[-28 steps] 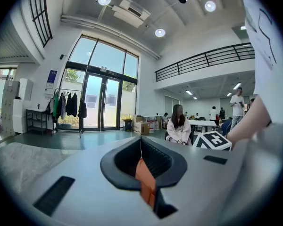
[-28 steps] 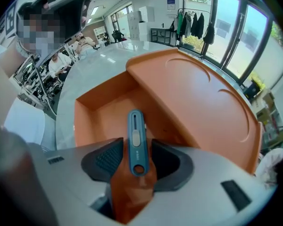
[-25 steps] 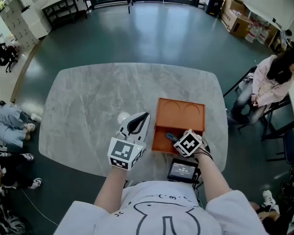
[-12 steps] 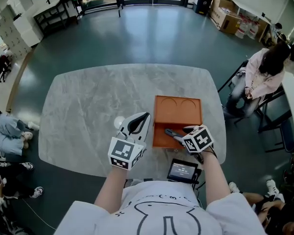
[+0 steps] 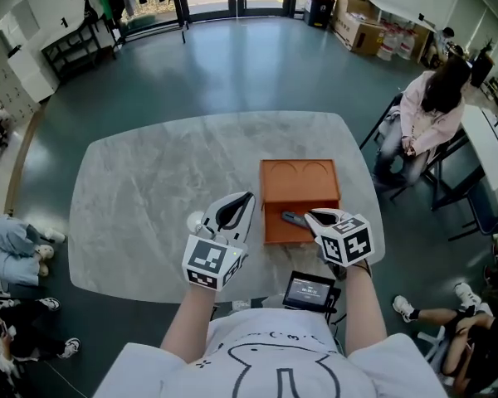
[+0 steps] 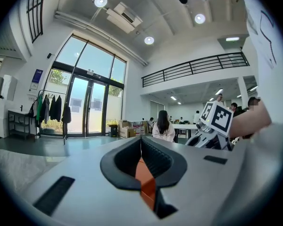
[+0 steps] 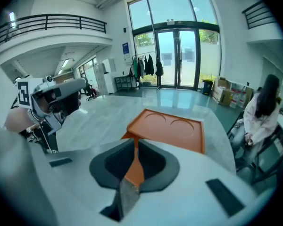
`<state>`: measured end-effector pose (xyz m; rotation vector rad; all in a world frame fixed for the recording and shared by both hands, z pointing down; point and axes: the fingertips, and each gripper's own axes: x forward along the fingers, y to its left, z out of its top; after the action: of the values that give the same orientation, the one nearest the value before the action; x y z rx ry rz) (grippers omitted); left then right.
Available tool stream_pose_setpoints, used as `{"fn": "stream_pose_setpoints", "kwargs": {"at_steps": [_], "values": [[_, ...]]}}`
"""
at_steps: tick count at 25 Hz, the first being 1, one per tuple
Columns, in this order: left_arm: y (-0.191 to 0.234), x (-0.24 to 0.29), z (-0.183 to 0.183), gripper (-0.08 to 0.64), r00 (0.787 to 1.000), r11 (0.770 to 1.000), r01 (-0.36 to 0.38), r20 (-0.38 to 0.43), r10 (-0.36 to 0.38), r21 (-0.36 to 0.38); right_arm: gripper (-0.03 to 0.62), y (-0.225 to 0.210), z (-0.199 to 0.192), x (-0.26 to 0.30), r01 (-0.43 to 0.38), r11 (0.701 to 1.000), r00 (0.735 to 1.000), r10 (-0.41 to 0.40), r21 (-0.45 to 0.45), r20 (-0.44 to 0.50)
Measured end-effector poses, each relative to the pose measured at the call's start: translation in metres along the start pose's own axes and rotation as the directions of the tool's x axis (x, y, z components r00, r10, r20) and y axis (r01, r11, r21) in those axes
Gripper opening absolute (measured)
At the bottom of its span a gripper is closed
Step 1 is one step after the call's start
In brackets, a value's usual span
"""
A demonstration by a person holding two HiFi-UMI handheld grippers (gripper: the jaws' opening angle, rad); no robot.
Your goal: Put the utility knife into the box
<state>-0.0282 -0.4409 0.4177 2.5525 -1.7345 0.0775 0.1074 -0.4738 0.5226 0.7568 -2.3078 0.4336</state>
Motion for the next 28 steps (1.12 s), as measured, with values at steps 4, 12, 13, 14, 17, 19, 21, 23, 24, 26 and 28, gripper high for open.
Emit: {"fn": "stream_pose_setpoints", "kwargs": {"at_steps": [4,12,13,14,17,19,21,23,24,26,28], "values": [[-0.008,-0.009,0.005,0.015,0.999,0.999,0.033,0.019,-0.033,0.011,0.011,0.012,0.014,-0.024,0.043,0.999,0.992,-0.046,0.024,0.122],[-0.014,-0.021,0.016,0.015,0.996,0.999,0.047,0.079,-0.049,0.023,0.009,0.032,0.042,-0.075,0.134,0.990,0.916,-0.136,0.032,0.378],[-0.015,-0.023,0.018,0.015,0.995,0.999,0.047,0.086,-0.049,0.024,0.009,0.034,0.045,-0.082,0.144,0.989,0.906,-0.144,0.029,0.399],[-0.016,-0.024,0.021,0.015,0.994,0.999,0.047,0.093,-0.049,0.025,0.009,0.036,0.048,-0.088,0.154,0.988,0.896,-0.150,0.024,0.417],[-0.020,-0.026,0.027,0.015,0.993,0.999,0.041,0.112,-0.044,0.025,0.008,0.040,0.055,-0.106,0.178,0.984,0.872,-0.161,0.007,0.463],[-0.026,-0.026,0.031,0.015,0.992,0.999,0.037,0.123,-0.040,0.026,0.008,0.041,0.057,-0.115,0.187,0.982,0.860,-0.160,-0.008,0.484],[-0.033,-0.027,0.035,0.015,0.991,0.999,0.038,0.130,-0.041,0.030,0.008,0.044,0.057,-0.122,0.190,0.982,0.856,-0.154,-0.023,0.494],[-0.042,-0.028,0.039,0.015,0.990,0.999,0.038,0.136,-0.042,0.033,0.008,0.046,0.056,-0.130,0.185,0.982,0.855,-0.145,-0.033,0.498],[-0.046,-0.028,0.041,0.015,0.990,0.999,0.036,0.138,-0.041,0.035,0.008,0.046,0.054,-0.133,0.182,0.983,0.855,-0.140,-0.036,0.500],[-0.053,-0.030,0.042,0.015,0.989,0.999,0.032,0.141,-0.037,0.037,0.008,0.047,0.050,-0.137,0.177,0.983,0.854,-0.131,-0.044,0.503],[-0.060,-0.032,0.042,0.015,0.989,0.999,0.029,0.143,-0.034,0.040,0.008,0.049,0.048,-0.141,0.171,0.984,0.853,-0.121,-0.054,0.507]]}}
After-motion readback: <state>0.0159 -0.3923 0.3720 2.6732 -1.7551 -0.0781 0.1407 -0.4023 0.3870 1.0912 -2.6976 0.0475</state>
